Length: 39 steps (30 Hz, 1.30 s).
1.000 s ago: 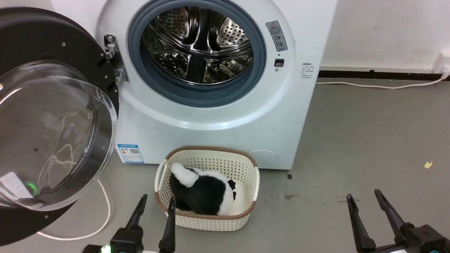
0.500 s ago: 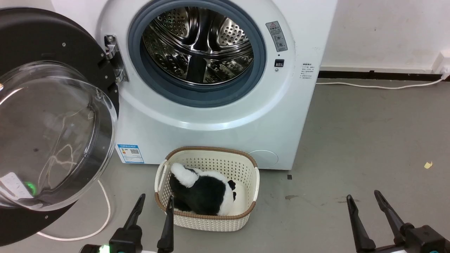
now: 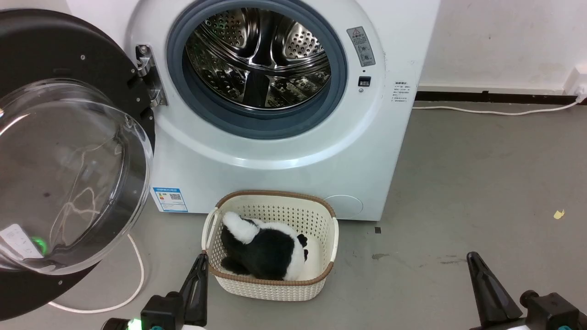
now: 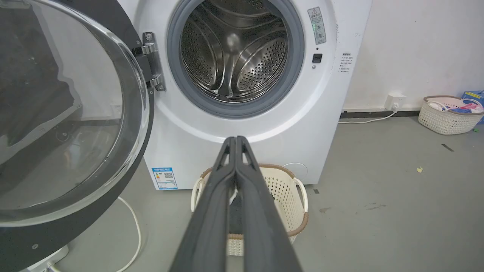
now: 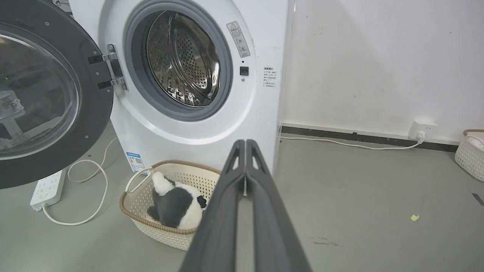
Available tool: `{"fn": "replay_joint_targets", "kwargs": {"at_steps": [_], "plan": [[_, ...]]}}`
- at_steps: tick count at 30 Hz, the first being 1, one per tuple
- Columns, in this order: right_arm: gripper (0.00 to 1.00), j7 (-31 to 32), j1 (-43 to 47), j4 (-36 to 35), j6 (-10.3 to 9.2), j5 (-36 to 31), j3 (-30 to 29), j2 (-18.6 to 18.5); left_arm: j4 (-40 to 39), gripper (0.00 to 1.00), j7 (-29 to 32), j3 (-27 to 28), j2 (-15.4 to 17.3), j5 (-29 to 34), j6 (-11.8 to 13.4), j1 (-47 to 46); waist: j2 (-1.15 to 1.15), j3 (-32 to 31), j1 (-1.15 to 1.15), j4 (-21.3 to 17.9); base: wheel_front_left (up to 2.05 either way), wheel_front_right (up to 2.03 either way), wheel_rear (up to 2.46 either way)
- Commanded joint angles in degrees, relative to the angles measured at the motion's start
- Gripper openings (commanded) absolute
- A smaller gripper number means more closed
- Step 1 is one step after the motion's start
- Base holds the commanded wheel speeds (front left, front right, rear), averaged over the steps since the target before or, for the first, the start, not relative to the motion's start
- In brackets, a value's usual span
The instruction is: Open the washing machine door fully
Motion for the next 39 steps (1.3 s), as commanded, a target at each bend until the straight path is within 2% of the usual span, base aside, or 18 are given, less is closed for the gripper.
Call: {"fn": "replay_joint_targets", "kwargs": {"at_steps": [1,39], "plan": [[0.0,0.2,-0.7,0.1,0.0,-0.3,0.1,0.0,-0.2,0.0,0.2,0.5,-0.4,0.5,-0.3,-0.3,0.0,0.0,0.0,0.0,0.0,0.0,0.0],[0.0,3.7,-3.0,0.3,0.02,-1.6,0.9,0.1,-1.2,0.0,4.2,5.4,-2.9,4.1,-3.2,-1.3,0.0,0.7,0.0,-0.2,0.0,0.0,0.0]]}}
